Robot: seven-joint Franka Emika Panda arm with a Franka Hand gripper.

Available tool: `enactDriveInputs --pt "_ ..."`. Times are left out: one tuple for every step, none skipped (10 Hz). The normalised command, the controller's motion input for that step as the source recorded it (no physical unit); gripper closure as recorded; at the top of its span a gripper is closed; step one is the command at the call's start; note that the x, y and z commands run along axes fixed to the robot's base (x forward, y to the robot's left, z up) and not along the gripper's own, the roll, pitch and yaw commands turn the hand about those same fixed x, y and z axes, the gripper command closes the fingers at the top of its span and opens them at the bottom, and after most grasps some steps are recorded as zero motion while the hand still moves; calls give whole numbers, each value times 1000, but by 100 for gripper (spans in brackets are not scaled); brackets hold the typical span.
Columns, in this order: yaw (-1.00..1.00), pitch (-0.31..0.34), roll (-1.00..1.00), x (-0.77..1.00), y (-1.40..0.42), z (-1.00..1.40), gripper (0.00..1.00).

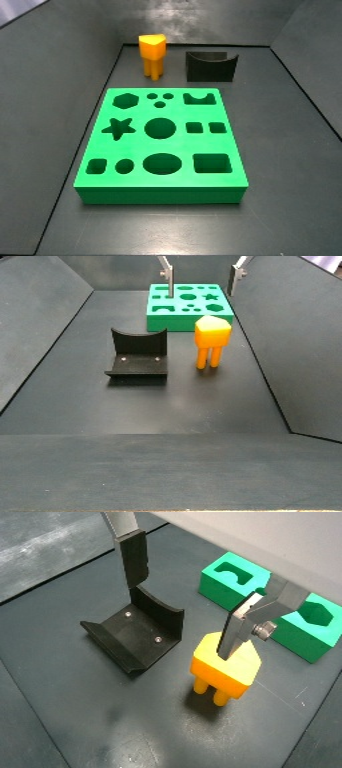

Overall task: Pick up the 3 prong object. Move up. Move to above the board. Insert the 3 prong object.
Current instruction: Pick up the 3 prong object.

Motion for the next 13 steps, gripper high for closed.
enactDriveInputs --pt "0 4 0 0 80 0 0" --pt "-83 4 0 137 0 0 0" --pt "240 -87 84 0 -420 -694 0" --pt "560 0 96 -9 -534 -949 0" --pt "646 0 133 -97 -474 -909 0" --pt "683 -96 164 -300 -334 -911 0" --pt "617 -87 184 -329 -60 -903 0" --pt "477 -80 183 -649 149 -994 0" --pt "283 -91 170 -923 229 -943 0" --pt "249 -60 151 -917 240 -760 0" --pt "111 -106 41 -403 0 -454 0" --pt "-6 -67 41 200 -166 -294 0" --pt "-60 0 21 500 -149 -160 0"
